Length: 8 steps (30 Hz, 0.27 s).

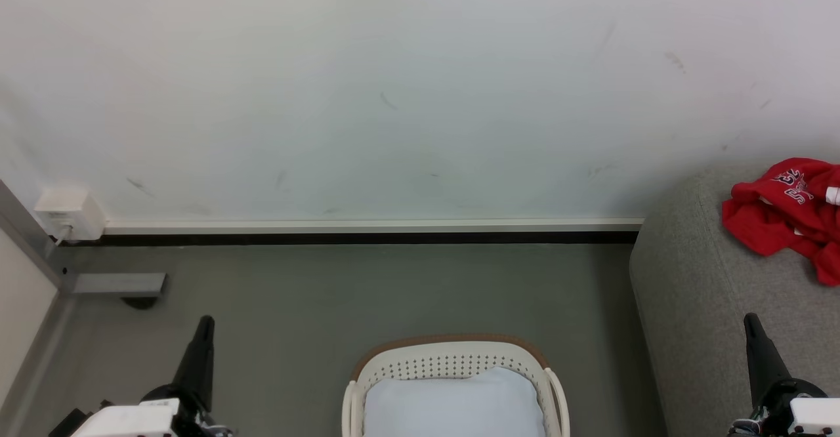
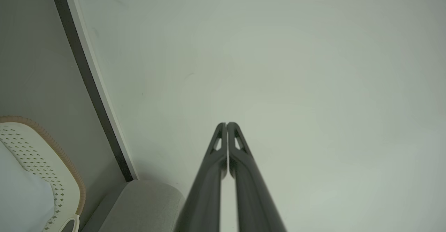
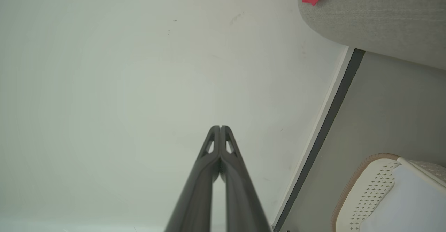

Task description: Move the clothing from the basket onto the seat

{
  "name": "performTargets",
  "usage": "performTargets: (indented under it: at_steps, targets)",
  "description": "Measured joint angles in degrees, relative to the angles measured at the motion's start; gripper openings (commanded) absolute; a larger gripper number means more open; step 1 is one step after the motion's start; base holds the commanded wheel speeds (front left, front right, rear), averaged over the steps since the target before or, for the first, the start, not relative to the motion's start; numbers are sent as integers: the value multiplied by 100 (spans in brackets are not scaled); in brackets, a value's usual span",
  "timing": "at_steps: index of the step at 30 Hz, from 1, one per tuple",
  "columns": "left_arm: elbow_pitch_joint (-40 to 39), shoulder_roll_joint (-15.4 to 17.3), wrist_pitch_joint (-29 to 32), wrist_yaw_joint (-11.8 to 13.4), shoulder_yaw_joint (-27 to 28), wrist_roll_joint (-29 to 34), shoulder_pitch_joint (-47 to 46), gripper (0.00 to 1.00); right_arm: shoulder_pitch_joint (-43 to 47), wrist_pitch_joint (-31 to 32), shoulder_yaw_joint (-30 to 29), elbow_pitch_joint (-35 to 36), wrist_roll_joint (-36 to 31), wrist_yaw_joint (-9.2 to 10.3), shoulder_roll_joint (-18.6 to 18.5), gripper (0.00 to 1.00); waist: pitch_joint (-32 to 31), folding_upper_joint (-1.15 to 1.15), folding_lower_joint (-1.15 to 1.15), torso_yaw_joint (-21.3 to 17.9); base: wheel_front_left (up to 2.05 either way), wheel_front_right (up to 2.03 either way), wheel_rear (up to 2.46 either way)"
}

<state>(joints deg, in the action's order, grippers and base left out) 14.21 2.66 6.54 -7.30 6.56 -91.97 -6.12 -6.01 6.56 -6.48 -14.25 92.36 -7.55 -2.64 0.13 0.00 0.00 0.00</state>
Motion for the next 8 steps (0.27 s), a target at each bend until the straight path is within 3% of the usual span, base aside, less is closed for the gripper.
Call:
performTargets:
  at_steps: [8]
  targets:
    - [0,0,0,0,0,0,0,0,0,0,0,0,0,0,0,0,0,0,0,0,0,0,0]
